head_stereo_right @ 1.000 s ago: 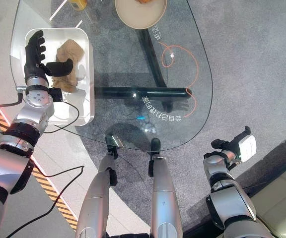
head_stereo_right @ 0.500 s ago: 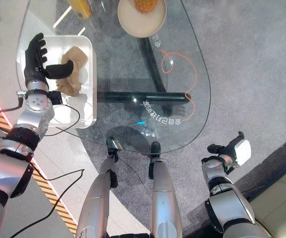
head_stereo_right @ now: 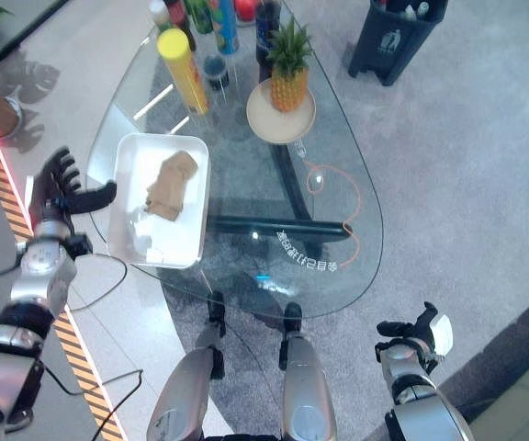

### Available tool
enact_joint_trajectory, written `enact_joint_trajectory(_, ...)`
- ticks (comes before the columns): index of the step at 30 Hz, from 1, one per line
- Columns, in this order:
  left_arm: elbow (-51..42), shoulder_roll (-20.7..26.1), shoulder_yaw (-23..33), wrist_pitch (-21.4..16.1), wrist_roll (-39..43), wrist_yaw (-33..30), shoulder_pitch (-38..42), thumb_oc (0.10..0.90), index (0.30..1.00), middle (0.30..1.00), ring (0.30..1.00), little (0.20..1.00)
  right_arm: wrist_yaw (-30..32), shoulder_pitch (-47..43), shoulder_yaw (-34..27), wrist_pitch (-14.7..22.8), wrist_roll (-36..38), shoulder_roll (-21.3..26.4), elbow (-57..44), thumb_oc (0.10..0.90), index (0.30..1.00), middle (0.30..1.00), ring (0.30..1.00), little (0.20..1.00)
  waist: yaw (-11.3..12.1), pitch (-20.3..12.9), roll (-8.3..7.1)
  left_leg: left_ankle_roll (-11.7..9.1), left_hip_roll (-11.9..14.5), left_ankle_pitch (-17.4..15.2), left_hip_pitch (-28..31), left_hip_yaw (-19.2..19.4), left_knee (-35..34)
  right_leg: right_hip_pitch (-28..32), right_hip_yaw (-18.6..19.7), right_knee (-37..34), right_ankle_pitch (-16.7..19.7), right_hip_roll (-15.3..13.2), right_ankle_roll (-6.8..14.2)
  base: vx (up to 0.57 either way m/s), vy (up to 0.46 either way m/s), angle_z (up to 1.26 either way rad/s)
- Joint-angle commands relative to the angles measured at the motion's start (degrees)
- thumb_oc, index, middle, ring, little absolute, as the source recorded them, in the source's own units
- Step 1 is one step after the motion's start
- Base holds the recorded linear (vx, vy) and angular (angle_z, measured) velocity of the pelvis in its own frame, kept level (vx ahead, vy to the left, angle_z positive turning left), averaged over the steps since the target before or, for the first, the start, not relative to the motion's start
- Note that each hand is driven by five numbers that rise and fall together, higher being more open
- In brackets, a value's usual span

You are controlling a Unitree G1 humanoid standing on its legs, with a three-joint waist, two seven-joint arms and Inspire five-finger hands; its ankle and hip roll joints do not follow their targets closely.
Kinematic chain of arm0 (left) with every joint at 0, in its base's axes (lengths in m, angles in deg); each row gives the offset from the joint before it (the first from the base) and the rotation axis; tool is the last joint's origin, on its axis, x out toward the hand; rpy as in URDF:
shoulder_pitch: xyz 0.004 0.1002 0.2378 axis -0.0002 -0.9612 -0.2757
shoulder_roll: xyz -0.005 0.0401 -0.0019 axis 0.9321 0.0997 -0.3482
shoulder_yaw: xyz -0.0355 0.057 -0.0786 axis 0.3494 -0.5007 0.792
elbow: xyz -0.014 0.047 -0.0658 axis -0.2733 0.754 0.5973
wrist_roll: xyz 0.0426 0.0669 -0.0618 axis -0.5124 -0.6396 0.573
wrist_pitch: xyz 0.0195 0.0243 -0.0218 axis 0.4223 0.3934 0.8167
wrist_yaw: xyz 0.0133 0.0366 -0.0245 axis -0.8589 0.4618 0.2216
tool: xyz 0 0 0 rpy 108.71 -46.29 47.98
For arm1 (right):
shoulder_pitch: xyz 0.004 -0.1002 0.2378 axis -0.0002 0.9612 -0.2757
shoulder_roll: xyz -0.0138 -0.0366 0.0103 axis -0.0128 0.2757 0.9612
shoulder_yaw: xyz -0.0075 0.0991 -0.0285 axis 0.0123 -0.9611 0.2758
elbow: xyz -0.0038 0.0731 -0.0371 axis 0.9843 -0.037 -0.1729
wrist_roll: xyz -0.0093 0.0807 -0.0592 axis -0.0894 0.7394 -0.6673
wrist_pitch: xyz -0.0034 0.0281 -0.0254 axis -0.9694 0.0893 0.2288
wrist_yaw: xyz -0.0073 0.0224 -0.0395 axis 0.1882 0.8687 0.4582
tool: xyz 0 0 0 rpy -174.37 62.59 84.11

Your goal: Wipe the table with a cloth and put it in the basket.

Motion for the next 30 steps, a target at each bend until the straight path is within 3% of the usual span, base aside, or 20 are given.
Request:
enact_joint_trajectory(1, 2.03, 0.70, 2.97, -5.55, -2.27, 1.49, -1.82, 0.800, 0.900, 0.900, 0.900, 0.900, 0.11, 4.51, -1.50, -0.07, -2.98, 0.00, 1.83, 0.800, 0.900, 0.900, 0.900, 0.900, 1.39, -8.33, -4.03, -1.06, -3.45, -7.65, 4.36, -1.17, 0.59, 3.71, 0.13, -9.42, 5.74, -1.32, 2.82, 0.17, 0.025, 0.30)
enact_joint_trajectory(10, 13.51, -4.23, 5.79, -3.97, -6.47, 3.98, -11.58, 0.800, 0.900, 0.900, 0.900, 0.900, -4.12, 8.66, -2.70, -3.10, -6.15, -1.71, 3.81, 0.800, 0.900, 0.900, 0.900, 0.900, 3.06, -14.64, -4.71, -1.26, -2.73, -8.73, 10.64, -1.57, -0.48, 11.69, -2.09, -12.61, 5.88, -1.41, 2.84, 0.11, 0.021, 0.10)
enact_joint_trajectory(18, 22.63, -6.94, 5.92, -2.35, -11.88, 4.64, -15.20, 0.800, 0.900, 0.900, 0.900, 0.900, -8.34, 9.37, -2.90, -5.03, -8.53, -3.02, 6.20, 0.800, 0.900, 0.900, 0.900, 0.900, 3.30, -16.70, -5.26, -1.33, -2.44, -9.84, 13.01, -1.28, -0.48, 14.61, -2.64, -14.04, 5.68, -1.56, 3.06, 0.04, 0.009, 0.02)
enact_joint_trajectory(25, 26.39, -8.67, 3.71, 5.53, -17.90, 6.95, -16.32, 0.800, 0.900, 0.900, 0.900, 0.900, -15.19, 8.97, -1.58, -9.00, -10.30, -3.96, 8.81, 0.800, 0.900, 0.900, 0.900, 0.900, 3.21, -17.11, -5.19, -1.11, -2.38, -10.69, 14.45, -0.76, -0.48, 15.71, -3.18, -14.08, 5.30, -1.78, 3.08, 0.00, 0.000, 0.00)
enact_joint_trajectory(30, 28.13, -9.48, 2.22, 11.03, -19.00, 9.98, -16.09, 0.800, 0.900, 0.900, 0.900, 0.900, -17.04, 8.43, -0.81, -9.77, -11.33, -4.30, 10.20, 0.800, 0.900, 0.900, 0.900, 0.900, 2.99, -17.19, -4.99, -0.96, -2.35, -11.22, 15.29, -0.56, -0.48, 16.36, -3.36, -14.13, 5.11, -2.08, 3.16, 0.02, 0.024, 0.00)
